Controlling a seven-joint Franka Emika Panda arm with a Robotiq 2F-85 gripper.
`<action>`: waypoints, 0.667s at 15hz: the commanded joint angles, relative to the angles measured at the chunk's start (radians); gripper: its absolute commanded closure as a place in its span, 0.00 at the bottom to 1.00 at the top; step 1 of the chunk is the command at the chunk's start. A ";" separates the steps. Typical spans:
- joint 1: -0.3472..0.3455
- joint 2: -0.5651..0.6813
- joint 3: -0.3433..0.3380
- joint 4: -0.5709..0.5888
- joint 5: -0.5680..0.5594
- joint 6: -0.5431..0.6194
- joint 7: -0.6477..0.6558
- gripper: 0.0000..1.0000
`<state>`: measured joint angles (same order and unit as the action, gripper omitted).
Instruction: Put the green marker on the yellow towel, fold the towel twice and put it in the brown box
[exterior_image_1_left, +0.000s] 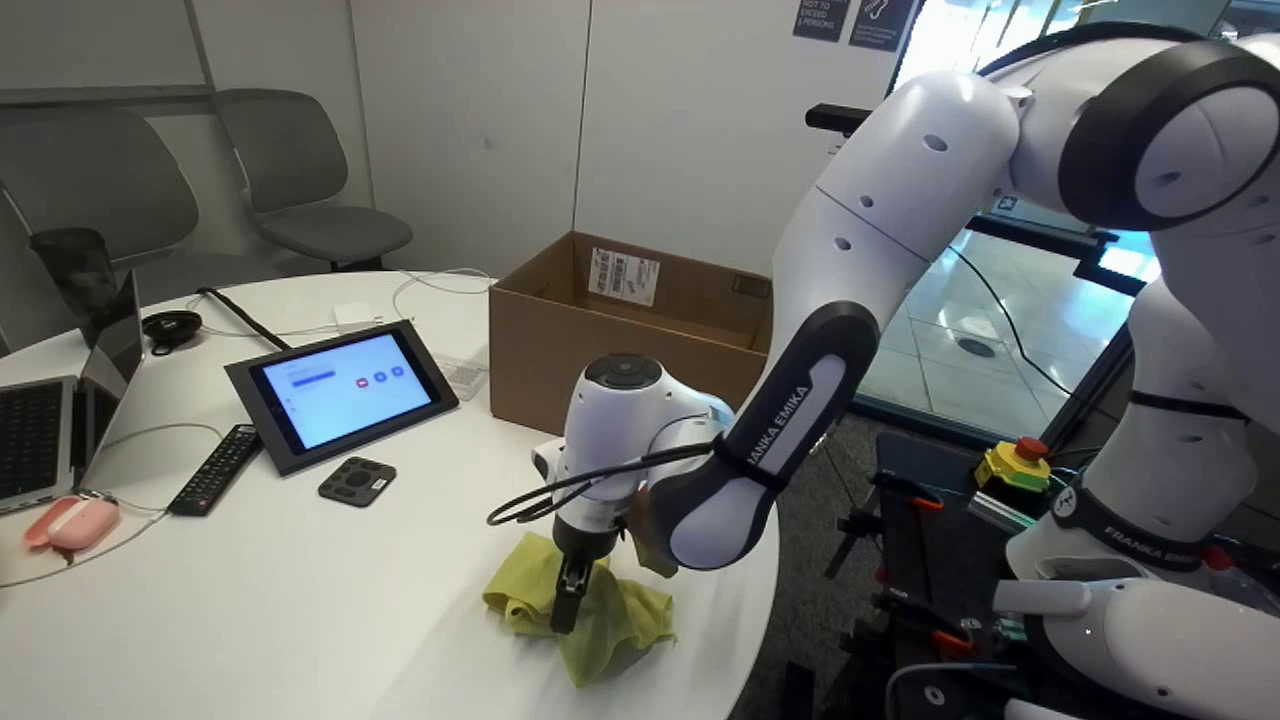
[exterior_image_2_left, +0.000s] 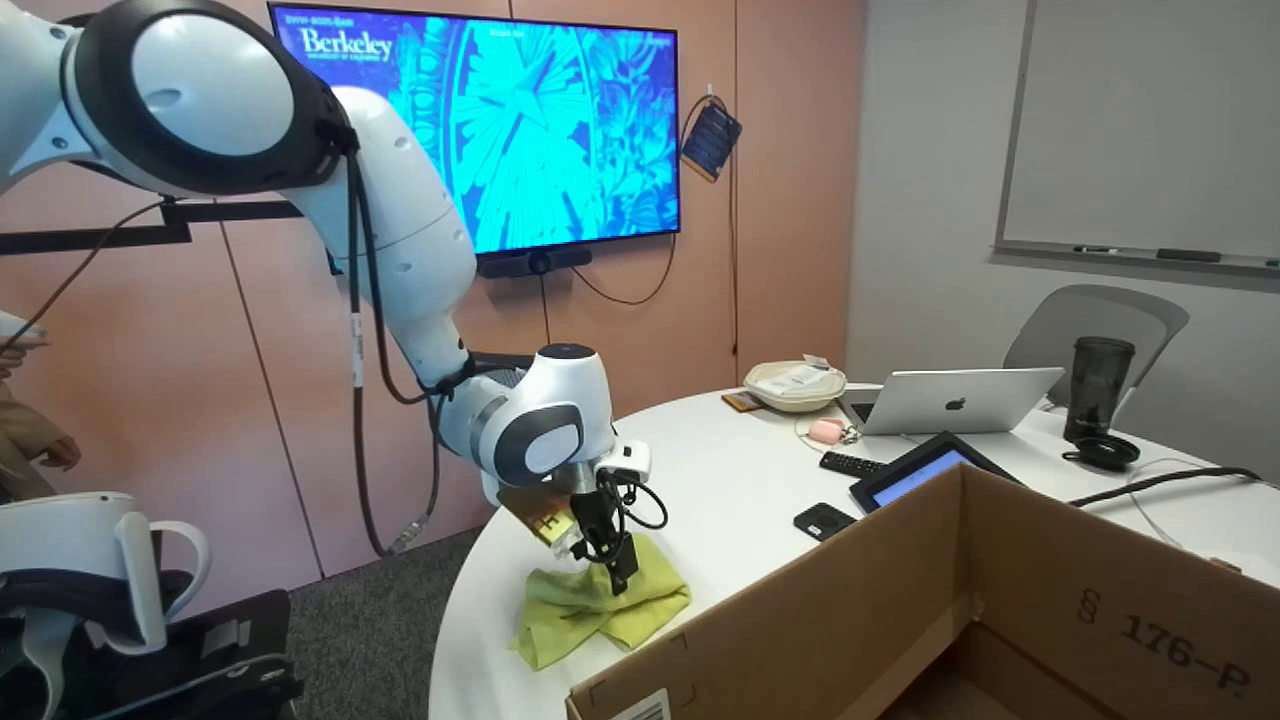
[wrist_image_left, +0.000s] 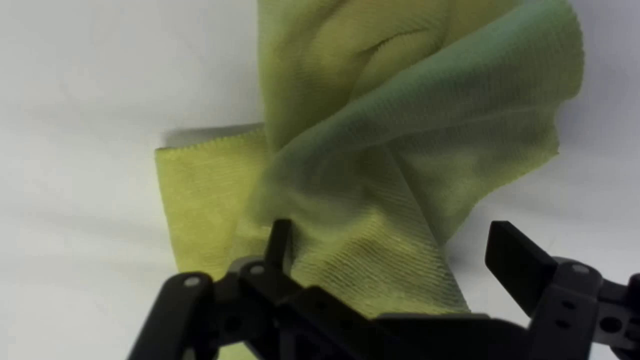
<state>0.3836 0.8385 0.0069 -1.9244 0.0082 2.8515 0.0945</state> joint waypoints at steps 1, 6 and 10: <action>0.027 0.042 -0.017 0.060 -0.029 -0.033 0.063 0.00; 0.048 0.110 -0.037 0.126 -0.031 -0.032 0.103 0.00; 0.124 0.176 -0.112 0.187 -0.049 -0.028 0.181 0.00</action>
<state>0.4357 0.9452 -0.0397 -1.8157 0.0014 2.8295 0.1893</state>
